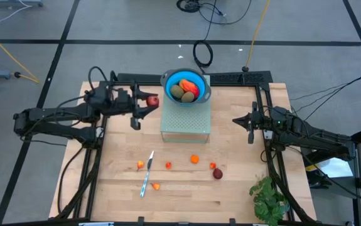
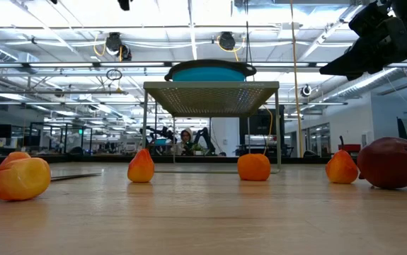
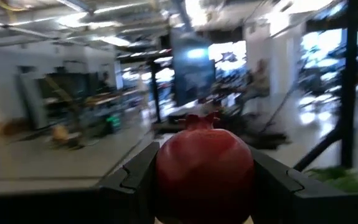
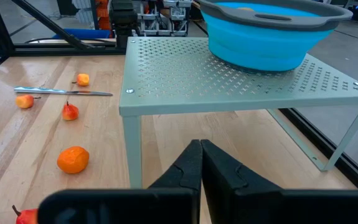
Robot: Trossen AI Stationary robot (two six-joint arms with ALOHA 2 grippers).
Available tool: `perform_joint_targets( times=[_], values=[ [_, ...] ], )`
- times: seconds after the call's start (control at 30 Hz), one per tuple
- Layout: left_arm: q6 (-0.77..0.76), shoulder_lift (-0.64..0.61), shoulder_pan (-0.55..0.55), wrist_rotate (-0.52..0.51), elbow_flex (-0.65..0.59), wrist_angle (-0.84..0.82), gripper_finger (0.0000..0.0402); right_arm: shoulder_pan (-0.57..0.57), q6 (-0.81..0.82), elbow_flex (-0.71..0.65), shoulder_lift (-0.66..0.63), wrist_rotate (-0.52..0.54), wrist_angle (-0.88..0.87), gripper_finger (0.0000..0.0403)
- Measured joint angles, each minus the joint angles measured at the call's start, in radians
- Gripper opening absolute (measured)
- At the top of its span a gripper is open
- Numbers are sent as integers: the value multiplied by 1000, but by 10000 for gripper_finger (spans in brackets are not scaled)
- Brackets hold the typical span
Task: Pick & Place Fruit
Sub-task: Put the left pomegranate into the blue strainer bowl on the shelf
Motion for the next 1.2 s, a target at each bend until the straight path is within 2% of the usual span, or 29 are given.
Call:
perform_joint_targets(
  times=[0.27,0.47,0.7,1.2],
  values=[
    [28,0,0,-302,0,-127,177,0,0,0,0,0,0,0],
    [-7,24,19,-427,6,-152,177,0,0,0,0,0,0,0],
    [-22,149,72,-407,111,-198,177,0,0,0,0,0,0,0],
    [-5,507,139,-367,554,-516,177,0,0,0,0,0,-1,0]
  ],
)
